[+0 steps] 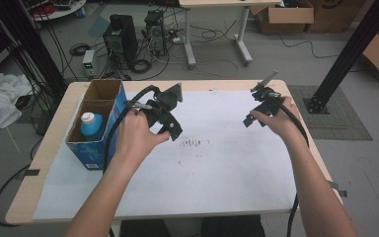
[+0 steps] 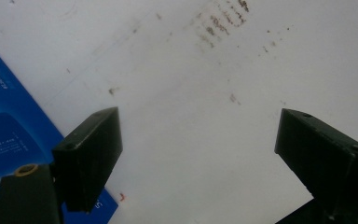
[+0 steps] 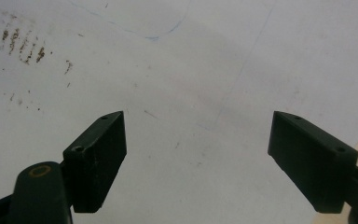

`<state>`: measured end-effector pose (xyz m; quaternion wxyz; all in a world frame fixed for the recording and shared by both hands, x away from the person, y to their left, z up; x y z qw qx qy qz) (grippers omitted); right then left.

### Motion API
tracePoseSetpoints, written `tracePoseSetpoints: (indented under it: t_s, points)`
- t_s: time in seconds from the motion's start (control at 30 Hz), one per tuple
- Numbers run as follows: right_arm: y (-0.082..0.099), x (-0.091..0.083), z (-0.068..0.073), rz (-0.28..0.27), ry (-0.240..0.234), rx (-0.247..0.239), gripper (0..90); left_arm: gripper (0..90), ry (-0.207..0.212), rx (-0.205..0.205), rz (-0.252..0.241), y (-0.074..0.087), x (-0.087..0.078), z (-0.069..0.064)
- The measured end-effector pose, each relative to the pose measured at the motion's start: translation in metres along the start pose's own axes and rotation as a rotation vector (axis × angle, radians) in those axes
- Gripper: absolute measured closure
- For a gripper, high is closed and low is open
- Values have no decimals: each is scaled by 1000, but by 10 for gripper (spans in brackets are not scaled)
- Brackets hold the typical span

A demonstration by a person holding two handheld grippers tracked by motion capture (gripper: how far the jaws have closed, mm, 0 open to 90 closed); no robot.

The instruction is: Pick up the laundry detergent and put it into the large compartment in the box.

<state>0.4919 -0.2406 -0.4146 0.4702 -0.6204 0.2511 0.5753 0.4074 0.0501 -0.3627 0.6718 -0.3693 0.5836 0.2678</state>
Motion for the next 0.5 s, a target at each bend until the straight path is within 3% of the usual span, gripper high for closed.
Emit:
tracePoseSetpoints:
  t_s: [0.5]
  points:
    - [1, -1, 3, 2, -2, -6, 189, 153, -6, -6, -3, 3, -2, 0]
Point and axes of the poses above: each handheld gripper's, and its own axes: x roughly forward along the jaws, y roughly out of its underside, z roughly to its left, the point moved 9 cm from there along x, roughly forward along the jaws, and after that the axes turned 1 degree about x, right-handed, at the moved point
